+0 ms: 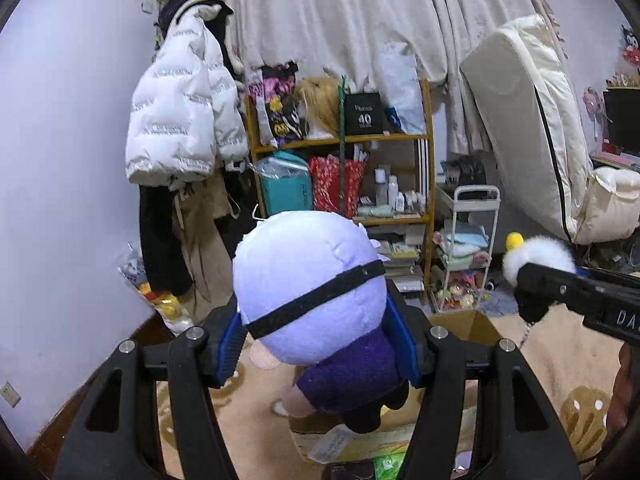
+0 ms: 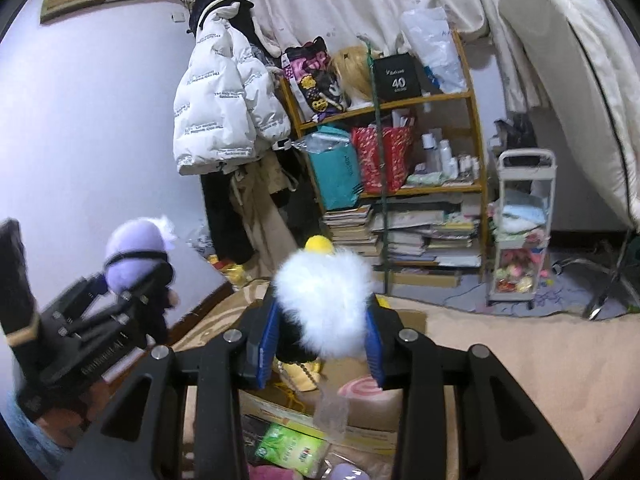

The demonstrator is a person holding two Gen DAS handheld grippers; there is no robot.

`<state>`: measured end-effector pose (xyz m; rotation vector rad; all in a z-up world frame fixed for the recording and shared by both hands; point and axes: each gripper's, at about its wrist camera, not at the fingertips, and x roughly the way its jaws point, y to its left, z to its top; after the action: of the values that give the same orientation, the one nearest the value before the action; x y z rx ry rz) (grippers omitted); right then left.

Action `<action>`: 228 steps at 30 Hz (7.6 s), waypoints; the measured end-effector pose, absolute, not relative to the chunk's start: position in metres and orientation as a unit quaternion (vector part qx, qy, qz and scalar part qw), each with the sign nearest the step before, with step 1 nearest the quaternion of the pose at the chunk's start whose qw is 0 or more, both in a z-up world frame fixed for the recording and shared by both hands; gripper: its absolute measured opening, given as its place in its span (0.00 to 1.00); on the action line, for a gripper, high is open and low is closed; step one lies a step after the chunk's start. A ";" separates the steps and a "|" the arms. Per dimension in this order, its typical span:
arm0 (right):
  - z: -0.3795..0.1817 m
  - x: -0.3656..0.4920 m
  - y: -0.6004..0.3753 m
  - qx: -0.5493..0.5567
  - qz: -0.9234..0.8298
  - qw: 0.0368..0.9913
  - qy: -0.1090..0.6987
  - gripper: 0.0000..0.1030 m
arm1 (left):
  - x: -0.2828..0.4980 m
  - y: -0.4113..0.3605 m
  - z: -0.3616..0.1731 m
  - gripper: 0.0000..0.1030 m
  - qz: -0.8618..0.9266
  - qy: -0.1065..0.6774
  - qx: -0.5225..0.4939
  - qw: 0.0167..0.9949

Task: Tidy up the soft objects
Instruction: 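Lift the doll with the left tool while the right tool carries the white plush over the box, then open the left gripper to drop the doll in the box while the right releases the white plush, then withdraw both open tools from the box and hover over the remaining items, then lower the left tool onto the pink plush bear while the right tool lowers onto the clear bag, then close the left gripper on the pink plush while the right gripper closes on the clear bag, then lift the pink plush with the left tool while the right tool carries the clear bag over the box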

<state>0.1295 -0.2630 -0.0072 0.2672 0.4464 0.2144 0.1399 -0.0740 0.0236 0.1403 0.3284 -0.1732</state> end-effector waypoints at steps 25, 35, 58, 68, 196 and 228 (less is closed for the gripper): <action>-0.086 0.161 -0.263 0.118 0.090 0.934 0.325 0.40 | 0.176 -0.086 -0.057 0.61 -0.127 0.283 0.086 0.947; -0.084 0.156 -0.262 0.122 0.094 0.932 0.327 0.57 | 0.171 -0.087 -0.058 0.75 -0.113 0.287 0.096 0.946; -0.053 0.105 -0.283 0.164 0.059 0.938 0.300 0.97 | 0.124 -0.054 -0.029 0.96 -0.089 0.310 0.058 0.945; -0.038 0.070 -0.275 0.155 0.045 0.942 0.295 1.00 | 0.087 -0.047 -0.015 0.96 -0.093 0.318 0.052 0.942; -0.164 0.117 -0.239 0.160 0.060 0.854 0.491 0.13 | 0.104 -0.046 -0.126 0.77 -0.089 0.486 0.024 0.869; -0.007 0.038 -0.210 0.055 0.053 0.956 0.283 0.04 | 0.049 -0.017 -0.010 0.77 -0.049 0.248 0.037 0.967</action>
<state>0.0381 -0.2095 -0.0074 0.1107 0.5740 0.1068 0.0485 -0.0165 -0.0102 0.0750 0.5014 -0.0992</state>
